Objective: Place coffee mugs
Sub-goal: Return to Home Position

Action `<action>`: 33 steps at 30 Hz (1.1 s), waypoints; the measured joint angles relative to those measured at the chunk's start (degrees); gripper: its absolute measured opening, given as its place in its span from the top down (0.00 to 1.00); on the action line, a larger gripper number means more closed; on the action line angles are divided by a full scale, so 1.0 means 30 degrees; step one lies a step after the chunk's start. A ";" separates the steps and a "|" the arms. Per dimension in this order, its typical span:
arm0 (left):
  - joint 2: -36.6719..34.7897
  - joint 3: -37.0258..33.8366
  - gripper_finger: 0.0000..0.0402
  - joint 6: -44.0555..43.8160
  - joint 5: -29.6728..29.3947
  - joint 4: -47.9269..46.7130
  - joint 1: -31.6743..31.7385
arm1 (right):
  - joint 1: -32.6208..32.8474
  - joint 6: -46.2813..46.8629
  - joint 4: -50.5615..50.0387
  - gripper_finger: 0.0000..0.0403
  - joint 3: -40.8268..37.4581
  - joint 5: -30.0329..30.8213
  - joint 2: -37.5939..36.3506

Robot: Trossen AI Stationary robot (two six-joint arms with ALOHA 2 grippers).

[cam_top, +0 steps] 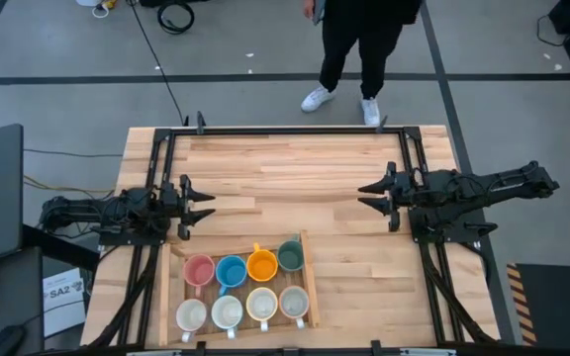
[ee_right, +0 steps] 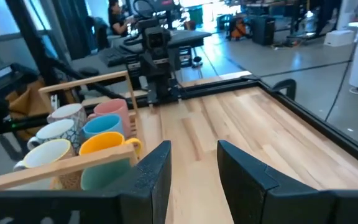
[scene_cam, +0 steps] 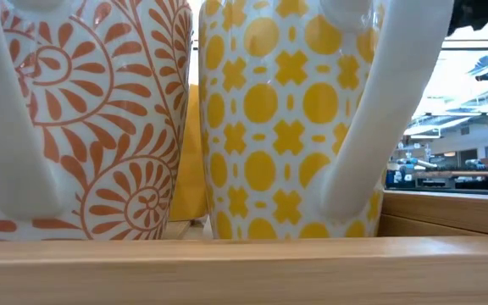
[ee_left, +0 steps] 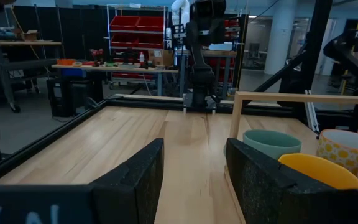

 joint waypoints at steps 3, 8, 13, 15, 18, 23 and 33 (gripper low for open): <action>0.0000 0.0000 0.55 0.0000 0.0000 0.0000 0.0000 | 0.0000 0.0239 -0.0022 0.66 -0.0817 0.0448 -0.1225; 0.0000 0.0000 0.55 -0.0007 0.0000 -0.0001 0.0000 | 0.0000 0.0261 -0.0027 0.66 -0.2053 0.0482 -0.3188; 0.0000 0.0000 0.55 -0.0007 0.0000 -0.0001 0.0000 | 0.0000 0.0254 -0.0024 0.66 -0.2961 0.0482 -0.4958; 0.0000 0.0000 0.55 -0.0007 0.0000 -0.0001 0.0000 | 0.0000 0.0247 -0.0033 0.66 -0.3250 0.0482 -0.5621; 0.0000 0.0000 0.55 -0.0007 0.0000 -0.0001 0.0000 | 0.0000 0.0221 -0.0025 0.66 -0.3614 0.0482 -0.6520; 0.0000 0.0000 0.55 -0.0007 0.0000 -0.0001 0.0000 | 0.0000 0.0188 -0.0047 0.66 -0.4391 0.0482 -0.7890; 0.0000 0.0000 0.55 -0.0007 0.0000 -0.0008 0.0007 | -0.0021 0.0174 -0.0006 0.66 -0.5741 0.0977 -0.9208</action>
